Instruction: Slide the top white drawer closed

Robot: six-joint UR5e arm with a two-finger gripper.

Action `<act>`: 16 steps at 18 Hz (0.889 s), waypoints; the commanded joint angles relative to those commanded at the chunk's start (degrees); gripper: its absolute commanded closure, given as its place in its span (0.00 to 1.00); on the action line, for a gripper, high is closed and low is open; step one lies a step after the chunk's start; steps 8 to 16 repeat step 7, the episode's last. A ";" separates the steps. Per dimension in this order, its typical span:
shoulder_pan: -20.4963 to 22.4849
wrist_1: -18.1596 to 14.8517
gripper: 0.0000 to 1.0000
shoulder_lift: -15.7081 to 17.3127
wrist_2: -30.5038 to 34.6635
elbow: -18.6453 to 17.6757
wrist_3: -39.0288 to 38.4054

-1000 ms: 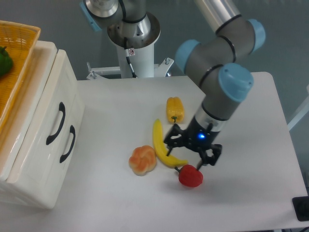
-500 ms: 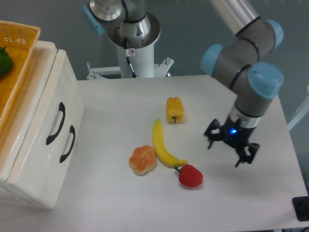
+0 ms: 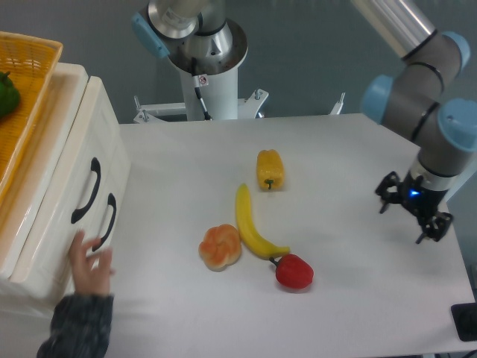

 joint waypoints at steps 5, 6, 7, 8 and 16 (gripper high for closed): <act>0.26 -2.19 0.00 -1.41 1.34 3.61 0.18; 0.26 -3.07 0.00 -1.50 1.34 4.22 0.18; 0.26 -3.69 0.00 -1.50 1.34 4.49 0.18; 0.26 -3.69 0.00 -1.50 1.34 4.49 0.18; 0.26 -3.69 0.00 -1.50 1.34 4.49 0.18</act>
